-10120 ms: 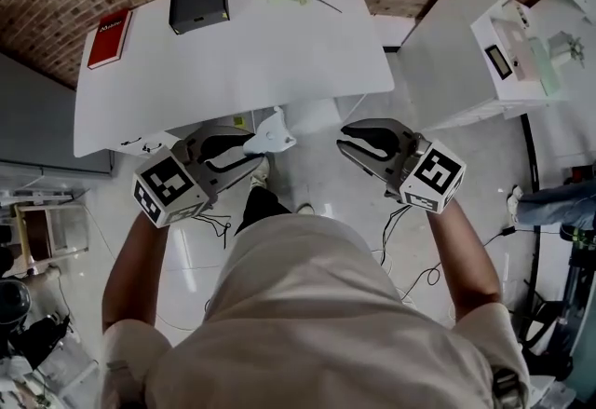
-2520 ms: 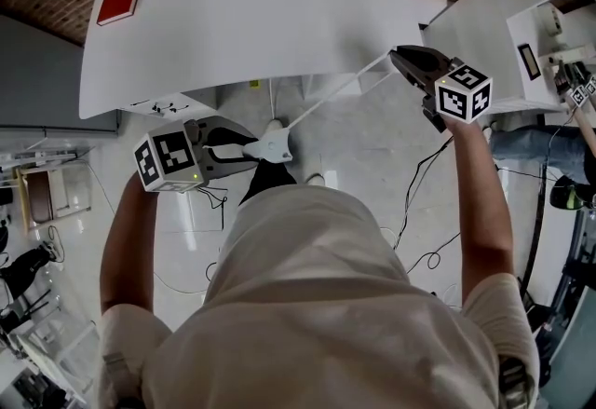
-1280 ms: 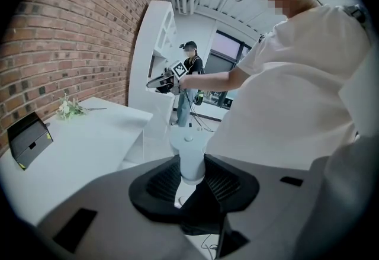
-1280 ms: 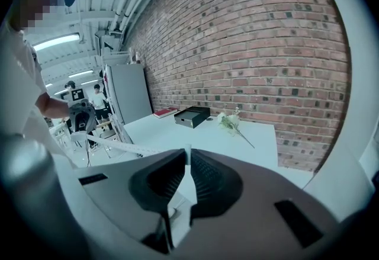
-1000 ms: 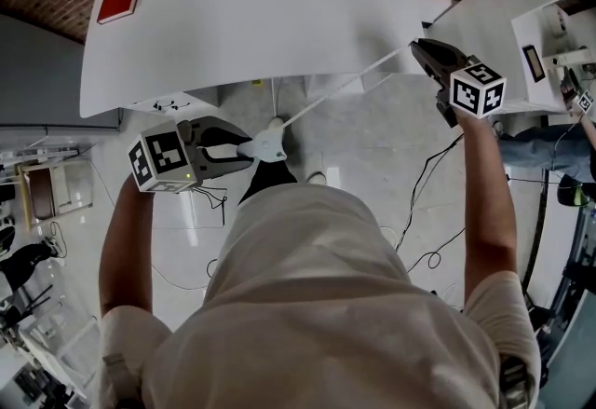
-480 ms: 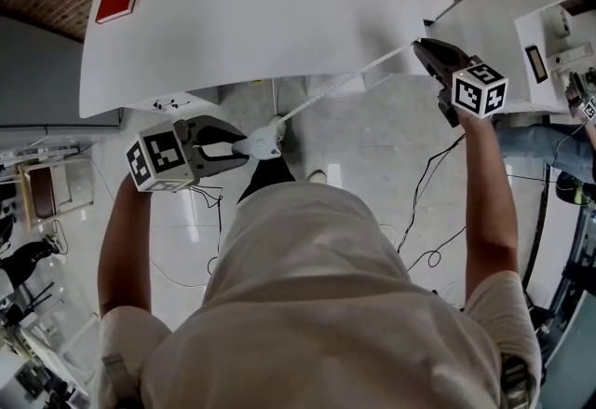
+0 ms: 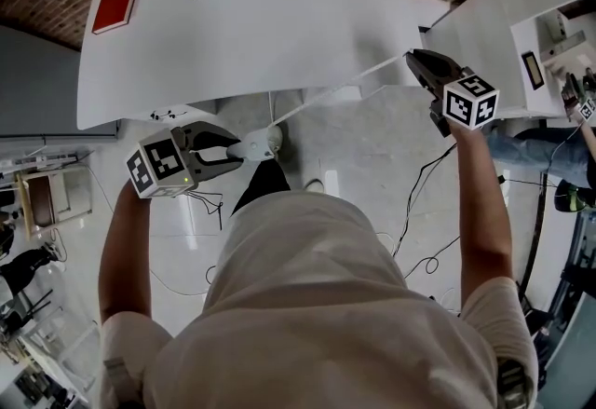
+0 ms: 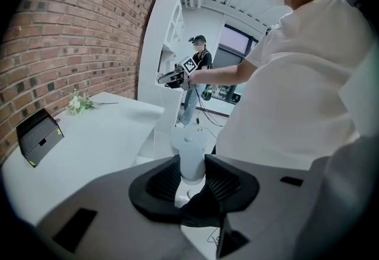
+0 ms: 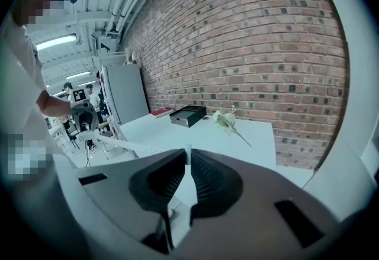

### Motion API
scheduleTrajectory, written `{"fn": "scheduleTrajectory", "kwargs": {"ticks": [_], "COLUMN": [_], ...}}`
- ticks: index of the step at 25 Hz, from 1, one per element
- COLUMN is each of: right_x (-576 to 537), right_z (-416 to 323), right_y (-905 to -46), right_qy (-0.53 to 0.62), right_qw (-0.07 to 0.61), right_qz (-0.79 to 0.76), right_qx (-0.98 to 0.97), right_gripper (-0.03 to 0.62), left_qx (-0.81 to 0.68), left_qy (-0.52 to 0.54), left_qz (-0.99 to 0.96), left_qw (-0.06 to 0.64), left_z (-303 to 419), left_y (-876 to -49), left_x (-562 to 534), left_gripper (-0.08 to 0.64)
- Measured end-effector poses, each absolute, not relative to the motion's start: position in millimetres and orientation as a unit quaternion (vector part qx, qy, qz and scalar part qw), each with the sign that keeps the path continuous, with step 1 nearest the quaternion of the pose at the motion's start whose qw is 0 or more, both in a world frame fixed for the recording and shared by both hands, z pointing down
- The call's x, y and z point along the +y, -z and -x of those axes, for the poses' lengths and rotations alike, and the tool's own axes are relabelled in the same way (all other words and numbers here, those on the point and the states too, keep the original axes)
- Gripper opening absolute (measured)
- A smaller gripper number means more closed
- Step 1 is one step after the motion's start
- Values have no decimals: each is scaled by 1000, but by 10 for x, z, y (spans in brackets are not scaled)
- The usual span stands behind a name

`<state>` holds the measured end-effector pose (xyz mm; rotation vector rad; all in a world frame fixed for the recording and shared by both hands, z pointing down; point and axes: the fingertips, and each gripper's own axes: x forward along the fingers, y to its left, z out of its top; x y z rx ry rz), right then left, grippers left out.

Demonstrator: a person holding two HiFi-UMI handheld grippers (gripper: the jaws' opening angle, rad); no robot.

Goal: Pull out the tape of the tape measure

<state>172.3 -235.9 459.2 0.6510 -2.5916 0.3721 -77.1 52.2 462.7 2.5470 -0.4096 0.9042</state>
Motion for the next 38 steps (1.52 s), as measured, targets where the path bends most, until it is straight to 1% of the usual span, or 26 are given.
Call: {"fn": "scheduleTrajectory", "kwargs": {"ticks": [17, 38], "right_x": [-2542, -2938], "right_z": [-1549, -778], "right_y": [-4738, -4917], "right_qy": [-137, -124], "right_qw": [215, 241], "right_qz": [-243, -264], "right_qx": [-936, -926], "right_gripper": [35, 35], "left_qx": [-163, -169], "left_qy": [-354, -393], "left_qz": [-898, -880], "left_qw": [205, 204], "left_z": [1108, 2022], "left_y": [-4908, -5250], "left_x": [-16, -849], "left_gripper": [123, 123]}}
